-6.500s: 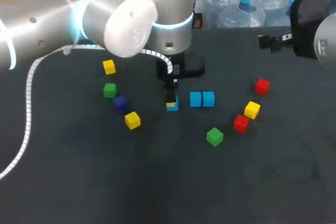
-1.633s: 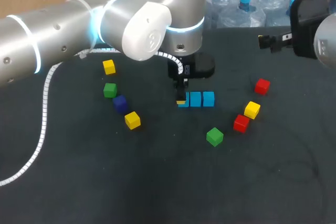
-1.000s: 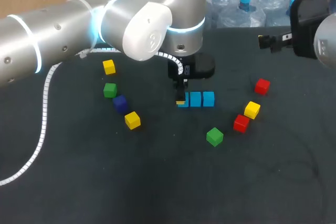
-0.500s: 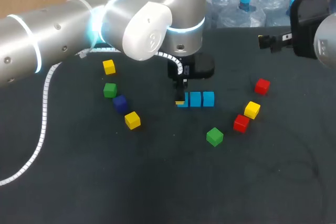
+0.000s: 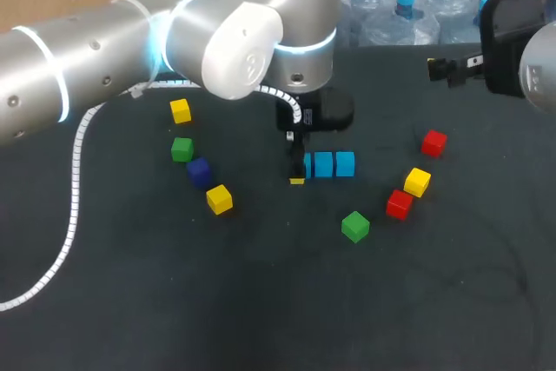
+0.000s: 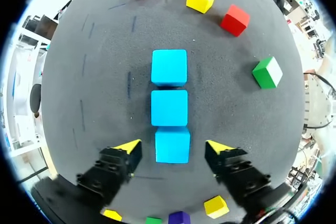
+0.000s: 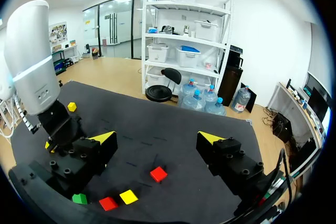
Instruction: Place the blue cubes, place green cubes on the blue cubes, place the yellow cubes on the green cubes, then place the red cubes on the yellow cubes, and place purple cube on the red cubes.
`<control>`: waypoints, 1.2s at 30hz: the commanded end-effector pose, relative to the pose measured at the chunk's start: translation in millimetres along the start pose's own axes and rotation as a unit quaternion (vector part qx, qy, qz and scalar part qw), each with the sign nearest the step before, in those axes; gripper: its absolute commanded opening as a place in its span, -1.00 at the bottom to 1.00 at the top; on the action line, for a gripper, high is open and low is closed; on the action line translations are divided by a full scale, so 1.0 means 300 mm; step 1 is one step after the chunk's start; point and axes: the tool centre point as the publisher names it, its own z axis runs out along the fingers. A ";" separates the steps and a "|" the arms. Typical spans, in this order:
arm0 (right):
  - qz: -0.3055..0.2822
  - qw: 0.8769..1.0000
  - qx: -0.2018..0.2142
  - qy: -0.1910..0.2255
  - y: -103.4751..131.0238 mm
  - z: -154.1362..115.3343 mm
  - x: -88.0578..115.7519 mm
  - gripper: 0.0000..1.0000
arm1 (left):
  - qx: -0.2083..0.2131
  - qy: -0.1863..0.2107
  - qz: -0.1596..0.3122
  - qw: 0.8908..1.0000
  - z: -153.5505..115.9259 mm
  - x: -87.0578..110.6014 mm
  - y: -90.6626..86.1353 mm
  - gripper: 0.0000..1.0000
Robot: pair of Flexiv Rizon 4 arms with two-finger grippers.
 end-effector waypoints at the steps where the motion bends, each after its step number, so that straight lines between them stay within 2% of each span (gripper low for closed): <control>1: 0.001 1.000 -0.002 -0.005 -0.002 0.006 0.007 1.00 | 0.003 -0.003 -0.001 1.000 -0.012 -0.001 0.002 1.00; 8: 0.001 1.000 -0.002 -0.005 -0.002 0.006 0.007 1.00 | 0.003 -0.032 -0.033 0.999 -0.102 0.044 -0.025 1.00; 14: 0.001 1.000 -0.002 -0.005 -0.002 0.006 0.007 1.00 | -0.009 -0.055 -0.083 0.995 -0.188 0.114 -0.054 1.00; 19: 0.001 1.000 -0.002 -0.005 -0.002 0.006 0.007 1.00 | -0.038 -0.052 -0.113 0.992 -0.206 0.203 -0.054 1.00; 27: 0.001 1.000 -0.002 -0.005 -0.002 0.006 0.007 1.00 | -0.037 -0.013 -0.111 0.993 -0.192 0.372 -0.048 1.00; 36: 0.001 1.000 -0.002 -0.005 -0.002 0.006 0.007 1.00 | -0.045 -0.001 -0.084 0.995 -0.216 0.536 -0.005 1.00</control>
